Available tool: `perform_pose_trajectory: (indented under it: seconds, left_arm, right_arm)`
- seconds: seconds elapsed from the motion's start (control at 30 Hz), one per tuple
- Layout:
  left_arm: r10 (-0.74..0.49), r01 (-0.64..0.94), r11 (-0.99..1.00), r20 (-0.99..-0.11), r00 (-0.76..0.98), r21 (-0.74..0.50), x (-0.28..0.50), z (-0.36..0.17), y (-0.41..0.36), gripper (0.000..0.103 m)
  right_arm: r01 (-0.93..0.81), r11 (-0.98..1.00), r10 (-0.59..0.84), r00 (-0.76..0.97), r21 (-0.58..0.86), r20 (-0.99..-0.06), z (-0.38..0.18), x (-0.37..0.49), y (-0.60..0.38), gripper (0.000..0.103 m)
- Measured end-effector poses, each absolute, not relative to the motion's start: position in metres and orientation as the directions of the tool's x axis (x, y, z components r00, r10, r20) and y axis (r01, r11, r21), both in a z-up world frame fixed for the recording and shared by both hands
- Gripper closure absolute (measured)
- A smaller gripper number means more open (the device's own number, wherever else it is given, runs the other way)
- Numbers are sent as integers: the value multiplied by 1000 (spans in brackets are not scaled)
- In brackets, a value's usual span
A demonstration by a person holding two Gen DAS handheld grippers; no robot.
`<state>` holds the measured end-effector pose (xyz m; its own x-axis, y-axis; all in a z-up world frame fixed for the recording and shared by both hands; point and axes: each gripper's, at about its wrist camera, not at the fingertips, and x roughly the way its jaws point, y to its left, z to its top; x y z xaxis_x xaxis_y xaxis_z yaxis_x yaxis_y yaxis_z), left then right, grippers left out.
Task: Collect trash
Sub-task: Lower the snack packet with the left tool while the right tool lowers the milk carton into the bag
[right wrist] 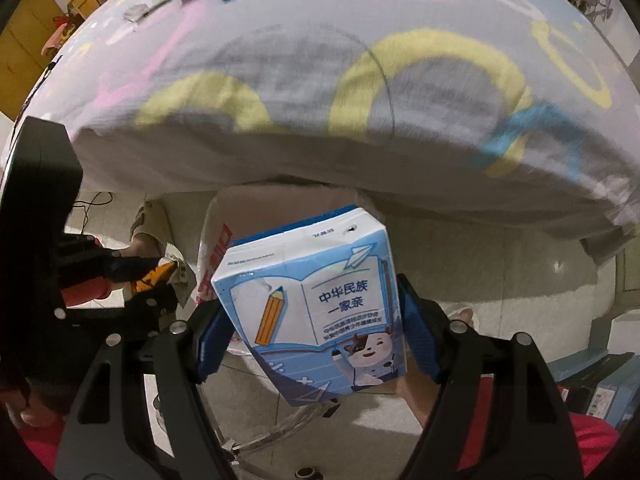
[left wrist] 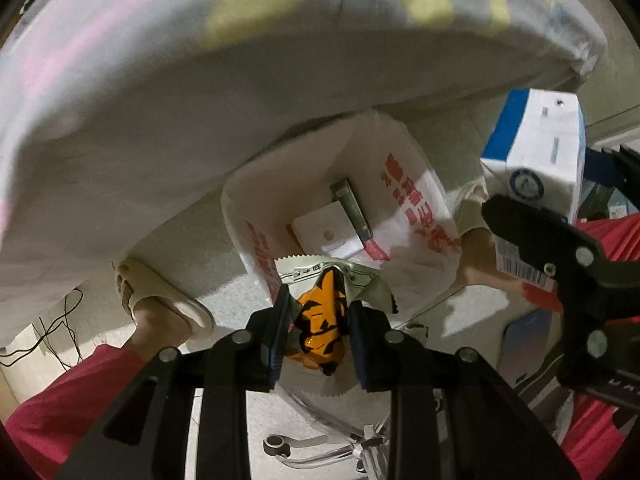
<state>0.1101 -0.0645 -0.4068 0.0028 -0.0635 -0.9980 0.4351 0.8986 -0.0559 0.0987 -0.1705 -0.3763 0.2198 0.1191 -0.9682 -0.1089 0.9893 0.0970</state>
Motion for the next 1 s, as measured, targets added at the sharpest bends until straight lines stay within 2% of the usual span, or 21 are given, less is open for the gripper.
perform_pose_trajectory:
  seconds: [0.67,1.0]
  left_arm:
    - [-44,484,870,-993,-110,-93,127,-467,-72,75]
    - [-39,447,886,-979,-199,-126,136,-502,-73,75]
  right_arm:
    - [4,991,134,103,135,-986,-452,120,-176,30]
    - [77,982,171,27,172,-985,-497,135,-171,30]
